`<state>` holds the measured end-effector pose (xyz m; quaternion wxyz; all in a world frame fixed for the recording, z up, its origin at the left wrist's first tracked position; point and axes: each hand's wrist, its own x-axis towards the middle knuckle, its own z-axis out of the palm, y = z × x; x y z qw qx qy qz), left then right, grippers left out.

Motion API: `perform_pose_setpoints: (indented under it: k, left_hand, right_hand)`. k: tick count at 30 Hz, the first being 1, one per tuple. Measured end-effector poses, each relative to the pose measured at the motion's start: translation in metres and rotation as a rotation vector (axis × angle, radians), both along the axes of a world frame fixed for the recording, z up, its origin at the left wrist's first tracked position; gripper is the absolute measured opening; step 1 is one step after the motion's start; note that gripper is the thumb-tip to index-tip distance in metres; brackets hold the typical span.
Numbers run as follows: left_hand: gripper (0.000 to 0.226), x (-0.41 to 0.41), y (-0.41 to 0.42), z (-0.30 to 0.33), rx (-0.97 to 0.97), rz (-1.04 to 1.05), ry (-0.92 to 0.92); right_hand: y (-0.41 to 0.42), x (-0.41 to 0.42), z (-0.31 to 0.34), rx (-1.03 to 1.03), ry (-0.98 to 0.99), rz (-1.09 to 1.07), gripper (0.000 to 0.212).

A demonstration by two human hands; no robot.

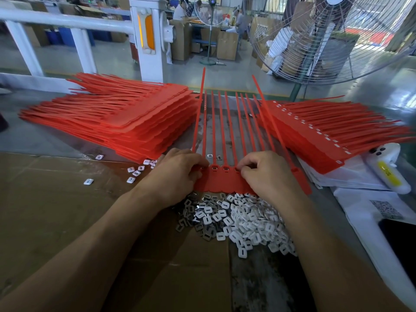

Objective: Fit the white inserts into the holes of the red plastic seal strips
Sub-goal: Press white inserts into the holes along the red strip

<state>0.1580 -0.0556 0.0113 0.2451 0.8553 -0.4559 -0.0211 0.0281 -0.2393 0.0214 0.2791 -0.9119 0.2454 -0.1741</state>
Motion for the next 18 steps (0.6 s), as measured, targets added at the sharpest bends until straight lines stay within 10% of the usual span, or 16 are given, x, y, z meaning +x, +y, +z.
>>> perform_pose_setpoints:
  k: [18]
  left_hand:
    - [0.034, 0.000, 0.000, -0.001, -0.016, -0.003, -0.032]
  right_hand:
    - [0.041, -0.007, 0.008, -0.045, 0.113, 0.435, 0.004]
